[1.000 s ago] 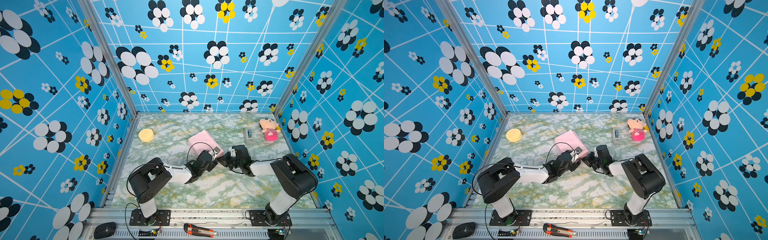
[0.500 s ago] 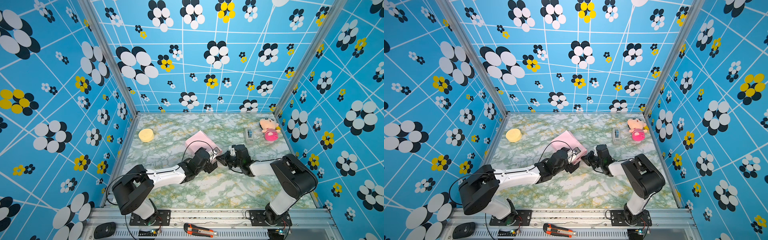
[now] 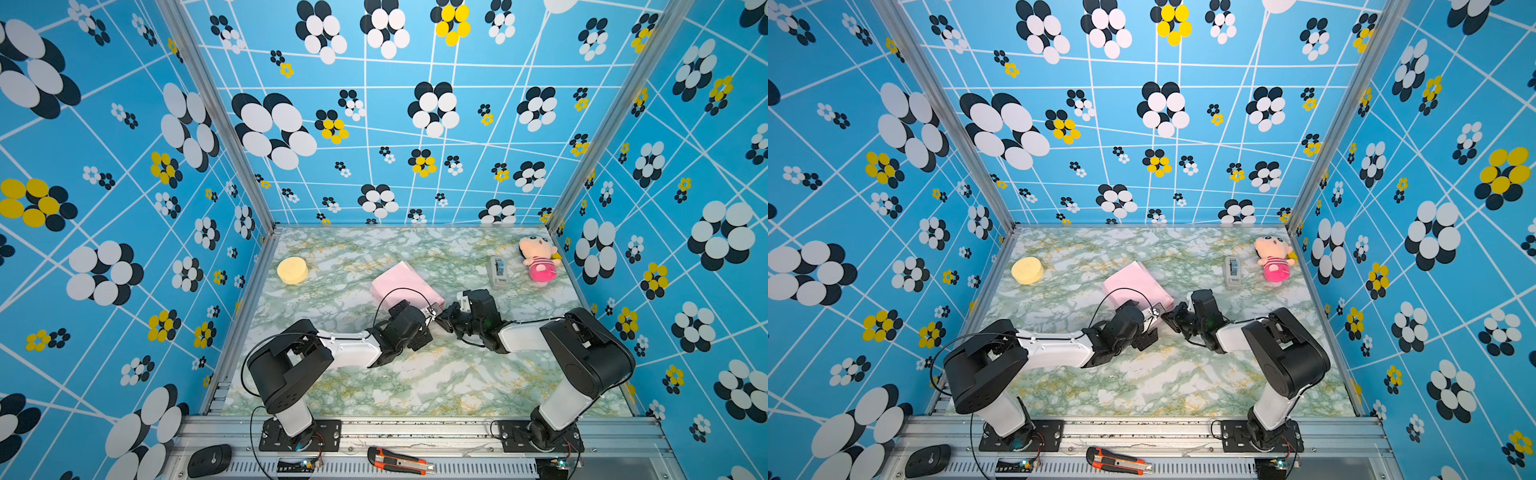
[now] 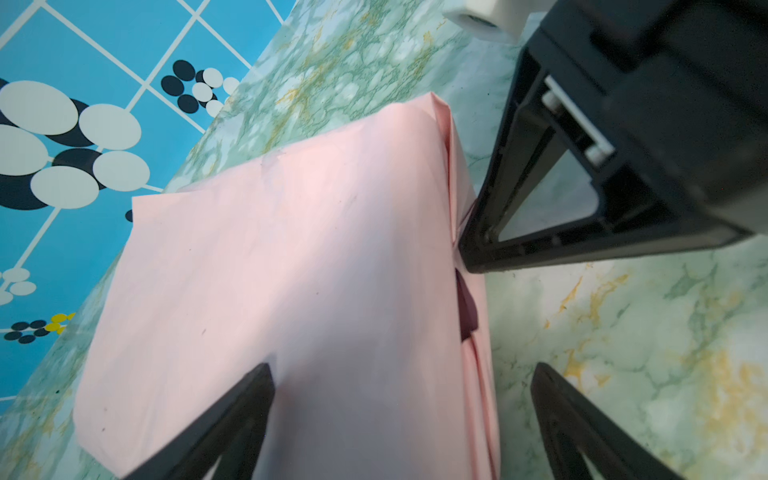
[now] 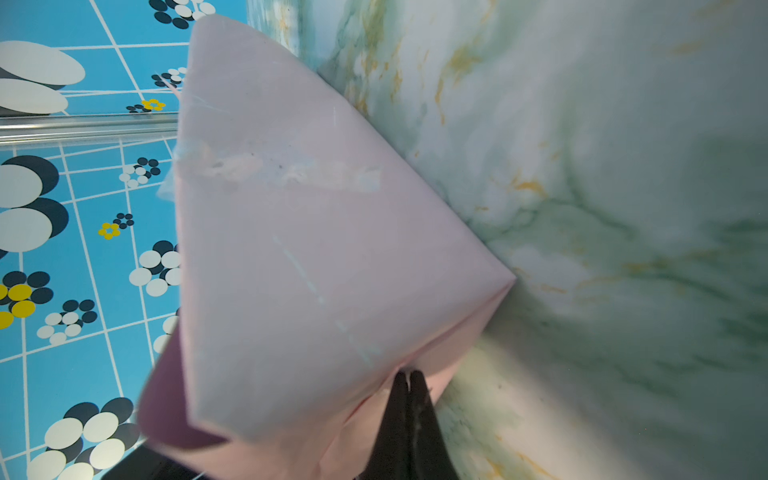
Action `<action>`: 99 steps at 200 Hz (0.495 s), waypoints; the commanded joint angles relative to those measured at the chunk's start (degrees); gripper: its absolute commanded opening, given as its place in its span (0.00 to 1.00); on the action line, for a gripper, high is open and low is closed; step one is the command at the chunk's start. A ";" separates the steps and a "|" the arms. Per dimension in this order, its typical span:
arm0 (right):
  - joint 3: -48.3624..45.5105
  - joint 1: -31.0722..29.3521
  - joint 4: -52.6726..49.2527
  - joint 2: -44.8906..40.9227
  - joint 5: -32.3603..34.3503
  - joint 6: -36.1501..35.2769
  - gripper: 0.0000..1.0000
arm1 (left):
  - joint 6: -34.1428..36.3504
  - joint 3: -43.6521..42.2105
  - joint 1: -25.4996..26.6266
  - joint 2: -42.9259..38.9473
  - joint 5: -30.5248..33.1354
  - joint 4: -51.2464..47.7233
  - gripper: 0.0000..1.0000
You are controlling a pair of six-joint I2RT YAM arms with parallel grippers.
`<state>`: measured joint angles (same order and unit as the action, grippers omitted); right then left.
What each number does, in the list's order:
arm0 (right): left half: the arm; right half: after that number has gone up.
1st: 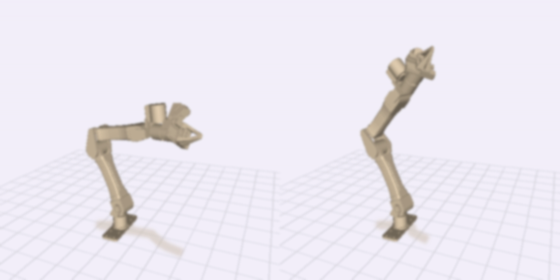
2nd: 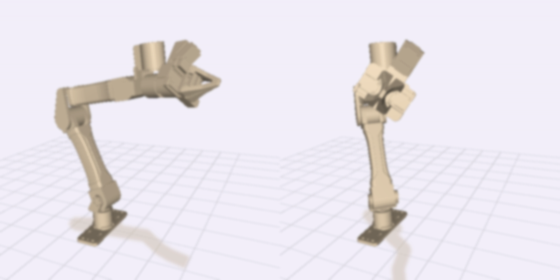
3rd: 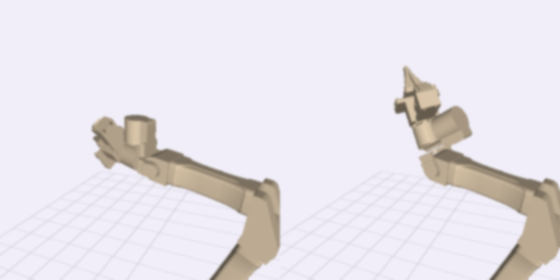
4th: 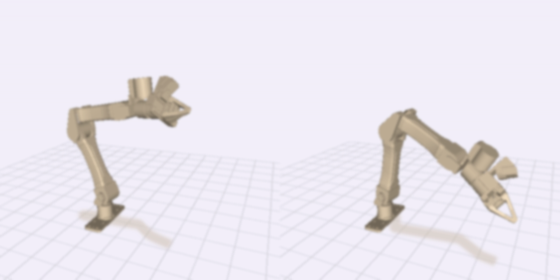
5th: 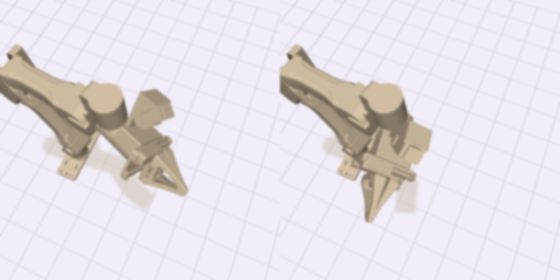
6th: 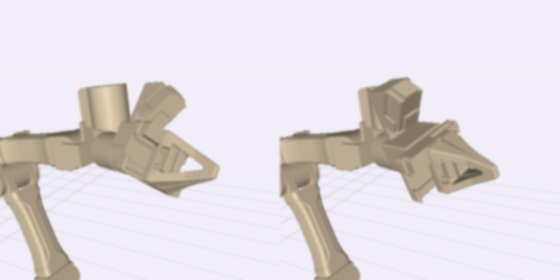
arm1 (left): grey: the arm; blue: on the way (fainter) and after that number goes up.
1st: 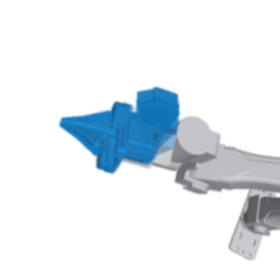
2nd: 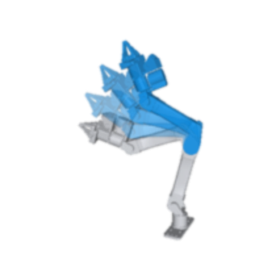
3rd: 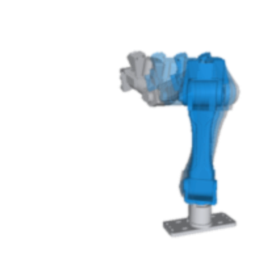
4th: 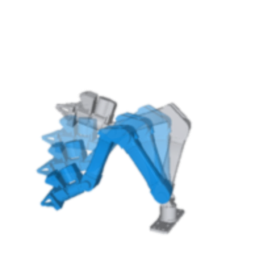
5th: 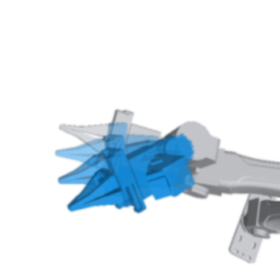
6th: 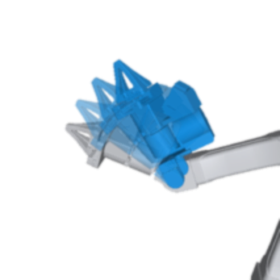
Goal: Wrap the gift box in paper
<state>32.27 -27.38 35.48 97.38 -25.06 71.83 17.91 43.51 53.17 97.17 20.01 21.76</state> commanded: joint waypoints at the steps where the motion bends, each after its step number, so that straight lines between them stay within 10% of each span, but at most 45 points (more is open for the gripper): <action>1: -0.19 -0.56 1.78 0.62 0.63 0.58 0.01 | 0.20 -0.91 0.18 2.66 1.88 0.70 0.93; 99: -1.39 -0.57 3.44 -1.07 1.19 0.52 0.03 | -4.57 -5.51 -0.33 4.44 2.38 2.83 0.78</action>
<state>31.83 -27.38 37.01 97.36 -24.86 72.47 17.04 41.50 53.25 99.48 23.49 30.00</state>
